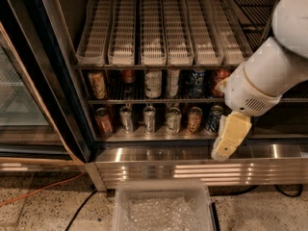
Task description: Pick orange can from middle shelf of fridge
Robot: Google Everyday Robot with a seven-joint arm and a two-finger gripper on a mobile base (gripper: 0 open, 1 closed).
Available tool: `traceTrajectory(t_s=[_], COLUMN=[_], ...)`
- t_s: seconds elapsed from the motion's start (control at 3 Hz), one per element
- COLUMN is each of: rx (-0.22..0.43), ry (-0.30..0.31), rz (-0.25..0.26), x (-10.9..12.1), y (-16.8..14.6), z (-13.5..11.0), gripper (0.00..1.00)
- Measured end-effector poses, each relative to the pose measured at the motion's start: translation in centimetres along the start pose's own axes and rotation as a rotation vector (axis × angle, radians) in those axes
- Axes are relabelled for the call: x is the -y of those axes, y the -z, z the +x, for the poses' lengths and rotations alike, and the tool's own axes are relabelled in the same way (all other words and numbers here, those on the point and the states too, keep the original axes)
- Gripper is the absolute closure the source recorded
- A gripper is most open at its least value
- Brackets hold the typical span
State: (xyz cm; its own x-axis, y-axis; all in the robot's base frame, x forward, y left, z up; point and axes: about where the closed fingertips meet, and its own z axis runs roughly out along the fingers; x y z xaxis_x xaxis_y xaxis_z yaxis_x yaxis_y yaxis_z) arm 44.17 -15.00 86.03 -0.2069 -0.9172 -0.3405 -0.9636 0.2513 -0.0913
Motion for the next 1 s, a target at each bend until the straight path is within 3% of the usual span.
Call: traceTrajectory(t_s=[0.67, 1.0], rx=[0.014, 0.097], ry=[-0.014, -0.019], rz=[-0.011, -0.053], x=[-0.1, -1.0], y=[-1.6, -6.2], z=[-0.4, -2.7], gripper=[0.00, 0.00])
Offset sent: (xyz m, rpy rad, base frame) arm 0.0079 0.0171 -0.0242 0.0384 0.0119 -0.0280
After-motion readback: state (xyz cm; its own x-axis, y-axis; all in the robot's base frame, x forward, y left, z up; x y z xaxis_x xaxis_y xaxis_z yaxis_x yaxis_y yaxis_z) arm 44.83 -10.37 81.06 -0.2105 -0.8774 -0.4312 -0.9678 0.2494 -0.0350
